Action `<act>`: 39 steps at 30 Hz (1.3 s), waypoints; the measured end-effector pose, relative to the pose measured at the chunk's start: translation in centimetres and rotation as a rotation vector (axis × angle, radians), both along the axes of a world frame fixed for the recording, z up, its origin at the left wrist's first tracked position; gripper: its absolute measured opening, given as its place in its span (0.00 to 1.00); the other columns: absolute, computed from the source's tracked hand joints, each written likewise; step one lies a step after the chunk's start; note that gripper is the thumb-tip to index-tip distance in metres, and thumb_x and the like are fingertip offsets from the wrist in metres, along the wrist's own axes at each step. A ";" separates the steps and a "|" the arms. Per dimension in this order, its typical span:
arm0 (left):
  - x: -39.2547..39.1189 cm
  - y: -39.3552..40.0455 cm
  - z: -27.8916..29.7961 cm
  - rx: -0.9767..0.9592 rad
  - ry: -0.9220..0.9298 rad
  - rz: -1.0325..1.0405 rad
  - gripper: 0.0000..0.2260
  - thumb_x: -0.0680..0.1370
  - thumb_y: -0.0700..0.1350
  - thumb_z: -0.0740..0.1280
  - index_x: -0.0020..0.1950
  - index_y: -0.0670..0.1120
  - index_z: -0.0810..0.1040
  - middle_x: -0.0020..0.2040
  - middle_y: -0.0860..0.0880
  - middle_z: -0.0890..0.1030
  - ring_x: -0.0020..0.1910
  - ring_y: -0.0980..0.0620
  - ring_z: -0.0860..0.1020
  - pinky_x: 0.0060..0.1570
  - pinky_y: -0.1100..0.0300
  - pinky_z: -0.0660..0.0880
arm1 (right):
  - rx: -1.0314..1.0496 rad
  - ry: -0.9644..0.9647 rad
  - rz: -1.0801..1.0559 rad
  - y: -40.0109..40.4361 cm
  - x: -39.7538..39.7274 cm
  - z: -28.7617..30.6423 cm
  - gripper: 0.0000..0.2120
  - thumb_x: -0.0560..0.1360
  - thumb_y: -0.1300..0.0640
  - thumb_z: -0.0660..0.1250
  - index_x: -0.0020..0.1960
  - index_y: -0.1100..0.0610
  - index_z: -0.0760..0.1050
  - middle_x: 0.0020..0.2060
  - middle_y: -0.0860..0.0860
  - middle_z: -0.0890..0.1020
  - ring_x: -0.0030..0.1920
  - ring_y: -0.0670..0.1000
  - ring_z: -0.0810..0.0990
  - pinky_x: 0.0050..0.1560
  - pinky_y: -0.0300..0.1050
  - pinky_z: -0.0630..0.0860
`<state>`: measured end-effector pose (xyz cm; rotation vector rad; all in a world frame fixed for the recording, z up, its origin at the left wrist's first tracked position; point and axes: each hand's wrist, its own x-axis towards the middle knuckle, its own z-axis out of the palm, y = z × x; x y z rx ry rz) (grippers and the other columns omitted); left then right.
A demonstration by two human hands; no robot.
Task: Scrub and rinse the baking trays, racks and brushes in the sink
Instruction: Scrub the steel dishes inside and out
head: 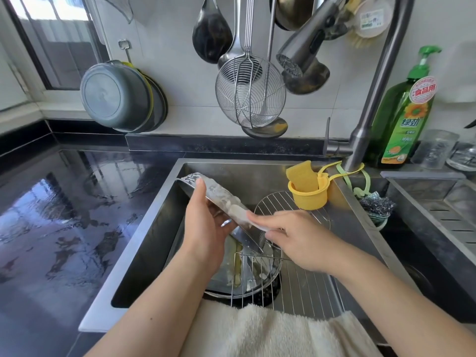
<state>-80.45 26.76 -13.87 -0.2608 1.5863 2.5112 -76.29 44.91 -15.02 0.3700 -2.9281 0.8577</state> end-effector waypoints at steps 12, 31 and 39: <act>0.2 0.3 0.0 0.107 -0.040 -0.080 0.27 0.84 0.62 0.58 0.65 0.41 0.81 0.57 0.40 0.83 0.54 0.43 0.81 0.64 0.42 0.76 | 0.030 0.115 -0.119 -0.4 -1.1 -0.4 0.27 0.83 0.58 0.62 0.75 0.34 0.65 0.40 0.47 0.73 0.42 0.48 0.72 0.44 0.46 0.71; 0.1 -0.3 0.6 0.130 -0.004 0.038 0.29 0.84 0.63 0.57 0.67 0.40 0.79 0.61 0.38 0.82 0.61 0.39 0.82 0.62 0.41 0.79 | 0.110 -0.087 -0.008 0.6 -0.2 -0.3 0.26 0.83 0.56 0.62 0.71 0.27 0.65 0.39 0.45 0.77 0.34 0.48 0.72 0.38 0.53 0.74; 0.6 0.7 0.1 -0.031 0.061 -0.144 0.30 0.85 0.64 0.53 0.64 0.42 0.82 0.63 0.39 0.83 0.55 0.46 0.85 0.60 0.46 0.81 | -0.039 0.150 -0.042 -2.6 -1.2 0.1 0.31 0.83 0.58 0.62 0.76 0.30 0.58 0.41 0.49 0.73 0.43 0.52 0.74 0.44 0.51 0.74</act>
